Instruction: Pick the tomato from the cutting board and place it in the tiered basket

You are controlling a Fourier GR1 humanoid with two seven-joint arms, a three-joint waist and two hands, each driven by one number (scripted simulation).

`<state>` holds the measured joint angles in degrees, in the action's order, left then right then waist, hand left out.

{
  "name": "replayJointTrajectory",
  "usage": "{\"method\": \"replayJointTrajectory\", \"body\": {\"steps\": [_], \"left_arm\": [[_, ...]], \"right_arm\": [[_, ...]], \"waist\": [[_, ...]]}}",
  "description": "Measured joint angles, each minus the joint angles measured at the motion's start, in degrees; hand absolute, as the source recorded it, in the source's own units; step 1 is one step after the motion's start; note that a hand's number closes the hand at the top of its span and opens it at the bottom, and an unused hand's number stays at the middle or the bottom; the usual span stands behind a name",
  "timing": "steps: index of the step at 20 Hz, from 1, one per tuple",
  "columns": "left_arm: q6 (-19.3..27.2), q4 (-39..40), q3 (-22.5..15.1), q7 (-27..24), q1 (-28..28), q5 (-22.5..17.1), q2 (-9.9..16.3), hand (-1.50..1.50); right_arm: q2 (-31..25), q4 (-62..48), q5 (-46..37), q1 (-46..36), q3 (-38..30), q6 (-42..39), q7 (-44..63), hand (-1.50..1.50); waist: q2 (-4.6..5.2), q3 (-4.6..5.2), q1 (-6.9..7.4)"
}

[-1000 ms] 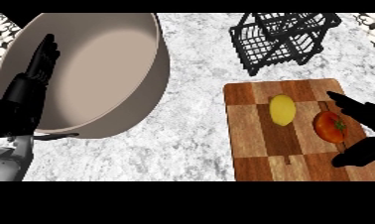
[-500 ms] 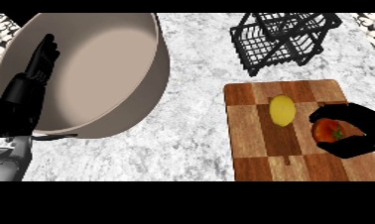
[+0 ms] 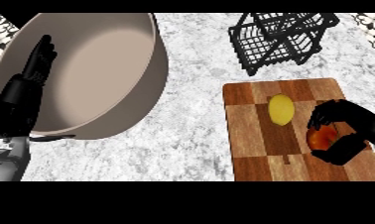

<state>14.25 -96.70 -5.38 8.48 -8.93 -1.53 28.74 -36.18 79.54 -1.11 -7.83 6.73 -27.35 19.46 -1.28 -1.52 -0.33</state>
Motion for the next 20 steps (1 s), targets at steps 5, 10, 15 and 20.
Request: {"method": "replayJointTrajectory", "body": {"steps": [5,10,15,20], "left_arm": [[-1.1,-0.8,-0.8,1.6,-0.2,-0.1,-0.3,0.0],[-1.4,-1.1,-0.9,2.9,-0.4,0.4,-0.5,0.0],[-1.4,-1.4,-0.1,3.1,0.5,0.8,-0.5,0.0],[-0.9,-1.3,0.5,2.8,0.6,1.9,-1.1,0.0]], "right_arm": [[6.8,8.3,-10.7,-6.4,10.9,5.4,5.2,1.5],[18.1,12.9,-22.6,-13.8,22.3,12.3,14.9,1.5],[29.7,16.0,-31.9,-19.3,26.3,22.4,23.3,1.5],[34.2,19.6,-40.5,-27.0,25.3,28.1,28.9,1.5]], "waist": [[0.26,0.52,2.21],[0.35,0.53,2.52],[0.2,0.3,1.36],[0.15,0.09,0.32]]}}
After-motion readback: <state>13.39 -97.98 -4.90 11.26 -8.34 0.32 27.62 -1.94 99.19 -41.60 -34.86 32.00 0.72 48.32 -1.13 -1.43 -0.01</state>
